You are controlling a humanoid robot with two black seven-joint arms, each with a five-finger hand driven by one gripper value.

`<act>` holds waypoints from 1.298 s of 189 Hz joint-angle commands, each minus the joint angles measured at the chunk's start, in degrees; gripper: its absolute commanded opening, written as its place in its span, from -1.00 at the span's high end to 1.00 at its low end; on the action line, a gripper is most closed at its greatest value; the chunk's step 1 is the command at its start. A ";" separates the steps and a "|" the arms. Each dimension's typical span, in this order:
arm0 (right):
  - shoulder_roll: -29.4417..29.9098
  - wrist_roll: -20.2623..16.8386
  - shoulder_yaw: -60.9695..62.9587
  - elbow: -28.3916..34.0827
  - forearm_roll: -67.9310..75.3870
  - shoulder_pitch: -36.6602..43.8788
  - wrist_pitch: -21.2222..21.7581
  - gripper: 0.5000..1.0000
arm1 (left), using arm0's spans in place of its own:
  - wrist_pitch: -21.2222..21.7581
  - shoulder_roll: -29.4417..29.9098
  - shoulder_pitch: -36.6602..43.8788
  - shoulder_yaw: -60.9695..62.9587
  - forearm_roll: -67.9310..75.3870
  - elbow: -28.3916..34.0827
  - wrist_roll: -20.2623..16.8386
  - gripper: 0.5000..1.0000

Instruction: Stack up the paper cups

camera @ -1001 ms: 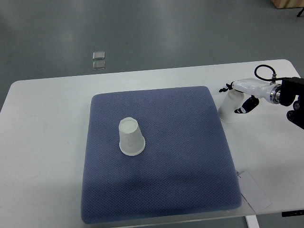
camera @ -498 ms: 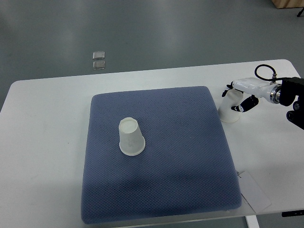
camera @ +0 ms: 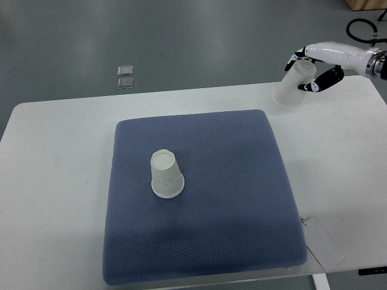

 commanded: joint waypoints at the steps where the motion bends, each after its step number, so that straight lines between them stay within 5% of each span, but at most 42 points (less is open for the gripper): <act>1: -0.35 0.05 0.08 4.36 2.04 3.74 1.85 0.89 | 0.00 0.00 0.00 0.00 0.00 -0.02 0.00 -1.00; 67: 5.71 -0.83 0.08 20.62 2.48 11.30 7.21 1.00 | 0.00 0.00 0.00 0.00 0.00 -0.02 0.00 -1.00; 151: 18.63 -2.14 -0.89 19.56 -2.44 10.16 12.39 1.00 | 0.00 0.00 0.00 0.00 0.00 -0.02 0.00 -1.00; 245: 21.09 -2.14 -0.89 16.13 -4.55 7.52 11.34 1.00 | 0.00 0.00 0.00 0.00 0.00 -0.02 0.00 -1.00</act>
